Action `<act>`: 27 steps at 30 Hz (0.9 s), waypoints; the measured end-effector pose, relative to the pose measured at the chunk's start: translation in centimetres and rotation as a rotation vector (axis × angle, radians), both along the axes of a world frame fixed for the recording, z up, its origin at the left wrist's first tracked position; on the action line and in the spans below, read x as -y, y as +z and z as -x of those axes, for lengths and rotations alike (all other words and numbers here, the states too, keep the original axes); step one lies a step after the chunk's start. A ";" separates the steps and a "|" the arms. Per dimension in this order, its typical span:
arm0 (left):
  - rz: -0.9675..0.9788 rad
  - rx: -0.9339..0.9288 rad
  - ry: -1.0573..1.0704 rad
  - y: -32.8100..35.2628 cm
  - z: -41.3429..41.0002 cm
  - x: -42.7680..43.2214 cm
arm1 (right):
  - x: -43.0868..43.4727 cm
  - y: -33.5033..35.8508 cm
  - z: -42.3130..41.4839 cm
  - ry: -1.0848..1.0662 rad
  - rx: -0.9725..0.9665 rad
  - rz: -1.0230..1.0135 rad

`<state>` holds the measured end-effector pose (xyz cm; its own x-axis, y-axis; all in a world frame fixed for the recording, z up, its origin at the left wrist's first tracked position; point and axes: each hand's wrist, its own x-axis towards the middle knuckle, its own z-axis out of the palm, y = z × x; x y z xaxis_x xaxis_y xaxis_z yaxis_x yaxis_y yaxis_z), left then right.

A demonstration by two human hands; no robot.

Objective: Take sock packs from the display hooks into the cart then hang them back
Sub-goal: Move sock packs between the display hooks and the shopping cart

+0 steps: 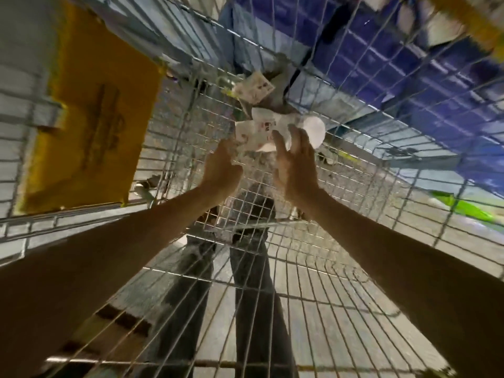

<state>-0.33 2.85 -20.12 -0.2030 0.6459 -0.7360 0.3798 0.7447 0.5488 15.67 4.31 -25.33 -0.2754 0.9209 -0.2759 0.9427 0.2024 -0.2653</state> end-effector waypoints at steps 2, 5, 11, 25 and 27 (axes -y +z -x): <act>-0.009 0.008 0.022 0.1 -0.1 -0.4 | -1.0 0.0 0.1 0.059 0.028 -0.037; 0.001 0.036 0.047 -0.4 -0.3 -0.9 | -2.7 -0.3 0.5 0.102 0.053 0.016; 0.037 0.037 0.095 -1.7 -0.3 0.1 | -3.7 -0.2 1.3 0.083 0.085 0.124; 0.243 0.486 0.218 -0.9 0.8 3.6 | -0.8 3.1 -1.5 -0.429 -0.688 0.484; 0.263 0.648 0.287 0.6 1.0 2.3 | -0.8 4.9 -0.8 -0.551 -0.825 0.694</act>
